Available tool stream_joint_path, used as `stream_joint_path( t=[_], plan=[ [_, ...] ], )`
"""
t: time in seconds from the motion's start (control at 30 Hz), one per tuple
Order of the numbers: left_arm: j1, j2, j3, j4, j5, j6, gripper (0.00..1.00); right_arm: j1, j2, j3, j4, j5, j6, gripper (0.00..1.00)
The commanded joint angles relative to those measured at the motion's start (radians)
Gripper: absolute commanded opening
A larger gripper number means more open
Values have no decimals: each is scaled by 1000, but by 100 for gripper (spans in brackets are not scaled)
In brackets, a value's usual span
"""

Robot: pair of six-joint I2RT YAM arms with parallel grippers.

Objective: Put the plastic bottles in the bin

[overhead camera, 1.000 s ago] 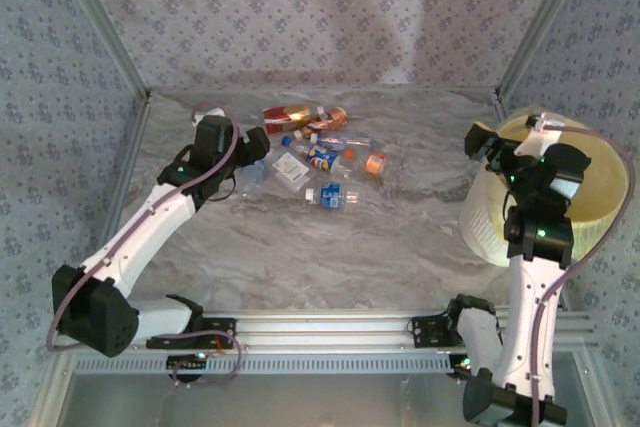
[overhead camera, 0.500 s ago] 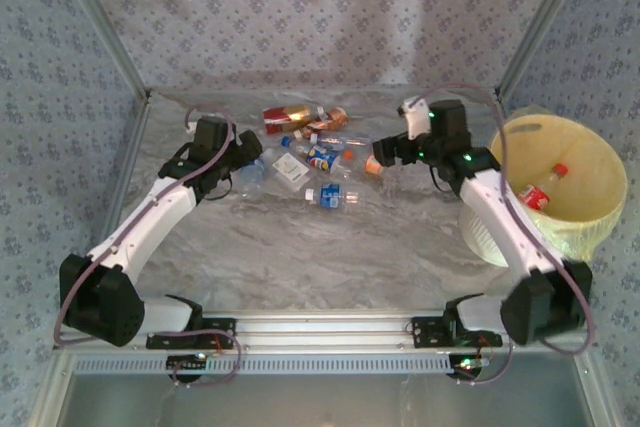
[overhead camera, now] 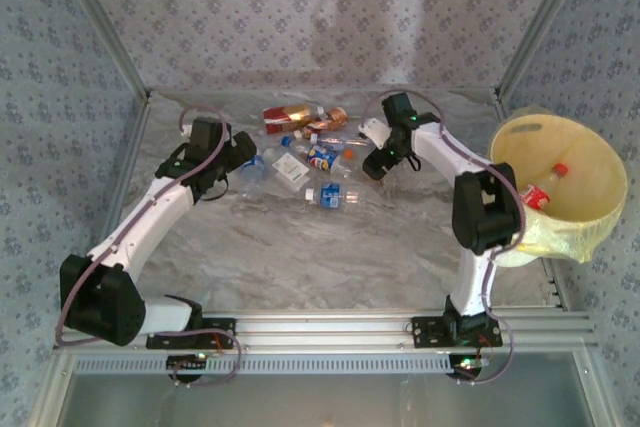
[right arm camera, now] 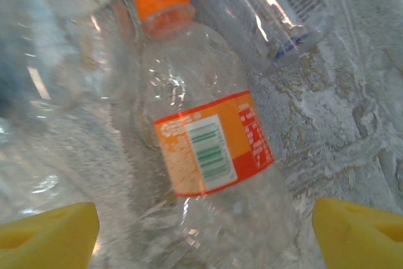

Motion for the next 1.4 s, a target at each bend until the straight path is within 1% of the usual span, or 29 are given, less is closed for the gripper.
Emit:
stream_joint_path(
  t=[0.0, 0.07, 0.17, 0.23, 0.3, 0.4, 0.47, 0.53, 0.6, 0.63, 0.7, 0.87, 1.03, 1.1, 1.23, 1.3, 1.37],
  plan=[
    [12, -16, -16, -28, -6, -9, 98, 4, 63, 81, -90, 54, -108, 88],
    [14, -16, -18, -29, -7, -8, 98, 6, 95, 100, -79, 54, -122, 87],
    [16, -10, -18, -27, -10, -7, 98, 9, 152, 148, -124, 50, -157, 86],
    [16, -6, -17, -29, -9, -8, 98, 17, 191, 173, -151, 69, -185, 85],
    [17, 2, -15, -27, -8, -8, 98, 26, 217, 174, -138, 89, -213, 84],
    [17, 16, -11, -26, -2, -9, 98, 32, 238, 185, -125, 79, -222, 81],
    [17, 25, -10, -23, 4, -13, 98, 32, 236, 185, -131, 69, -215, 78],
    [17, 31, -8, -19, 8, -14, 98, 34, 223, 167, -128, 87, -193, 75],
    [17, 37, -7, -18, 14, -14, 98, 32, 200, 129, -109, 113, -169, 66],
    [17, 39, -8, -16, 16, -16, 98, 32, 183, 98, -80, 132, -152, 61],
    [17, 43, -8, -11, 22, -20, 98, 27, 148, 36, -31, 148, -118, 57],
    [18, 53, -11, 1, 40, -24, 98, 25, 63, -47, -13, 146, -36, 52],
    [17, 51, -17, 7, 44, -22, 98, 30, -55, -137, 24, 179, 48, 49],
    [17, 46, -19, 6, 42, -17, 98, 29, -121, -185, 57, 178, 89, 48],
    [18, 45, -20, 6, 43, -14, 98, 27, -280, -282, 134, 174, 234, 46],
    [19, 45, -20, 8, 46, -14, 98, 29, -382, -354, 214, 145, 279, 46],
    [19, 45, -18, 13, 58, -9, 98, 28, -483, -422, 249, 78, 297, 46]
  ],
)
